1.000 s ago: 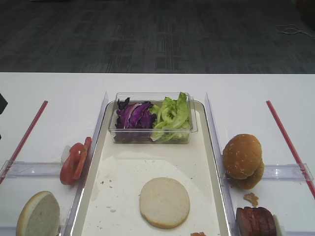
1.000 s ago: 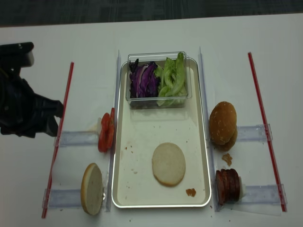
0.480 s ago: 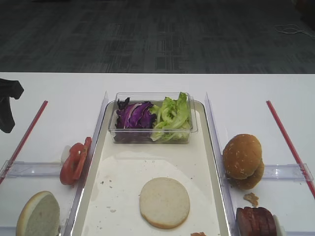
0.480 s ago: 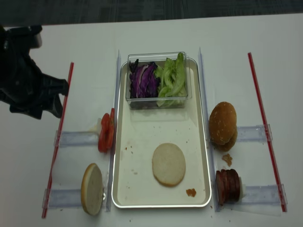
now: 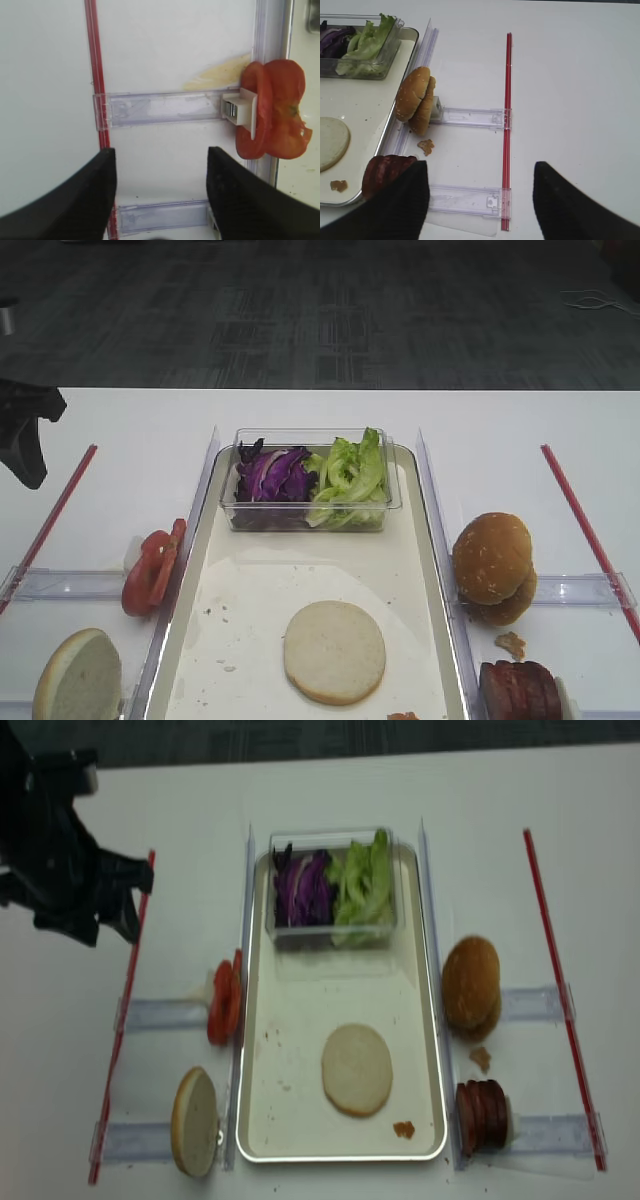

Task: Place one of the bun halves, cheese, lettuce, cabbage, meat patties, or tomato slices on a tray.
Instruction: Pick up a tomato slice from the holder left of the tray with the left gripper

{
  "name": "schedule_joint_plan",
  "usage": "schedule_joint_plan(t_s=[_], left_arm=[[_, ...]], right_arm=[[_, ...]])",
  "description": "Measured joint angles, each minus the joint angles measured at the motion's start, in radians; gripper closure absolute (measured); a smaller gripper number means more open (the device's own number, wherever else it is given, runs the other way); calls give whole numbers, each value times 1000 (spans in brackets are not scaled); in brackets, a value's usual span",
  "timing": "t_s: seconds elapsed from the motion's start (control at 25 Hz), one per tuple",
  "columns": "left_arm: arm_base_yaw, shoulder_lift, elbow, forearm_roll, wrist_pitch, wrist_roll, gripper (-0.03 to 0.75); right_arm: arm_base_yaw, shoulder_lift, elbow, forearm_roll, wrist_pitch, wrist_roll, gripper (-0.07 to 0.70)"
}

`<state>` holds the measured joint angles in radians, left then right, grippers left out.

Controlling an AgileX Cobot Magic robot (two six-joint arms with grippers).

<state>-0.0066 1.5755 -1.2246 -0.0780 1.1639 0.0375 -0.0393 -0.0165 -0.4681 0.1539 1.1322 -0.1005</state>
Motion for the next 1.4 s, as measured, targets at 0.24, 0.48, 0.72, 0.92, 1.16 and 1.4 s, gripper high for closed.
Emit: schedule_joint_plan(t_s=[0.24,0.48,0.72,0.92,1.16,1.4], left_arm=[[0,4,-4,-10,0,-3,339],[-23,4,-4,-7,-3,-38,339],[-82,4,-4,23,-10,-115,339],[-134,4,-4,23,-11,-162,339],[-212,8,-5,23,-33,-233,339],[-292,44,-13,23,-36,-290,339]], right_arm=[[0,0,0,0,0,0,164],[0,0,0,0,0,0,164],[0,0,0,0,0,0,164],[0,0,0,0,0,0,164],[0,0,0,0,0,0,164],[0,0,0,0,0,0,164]])
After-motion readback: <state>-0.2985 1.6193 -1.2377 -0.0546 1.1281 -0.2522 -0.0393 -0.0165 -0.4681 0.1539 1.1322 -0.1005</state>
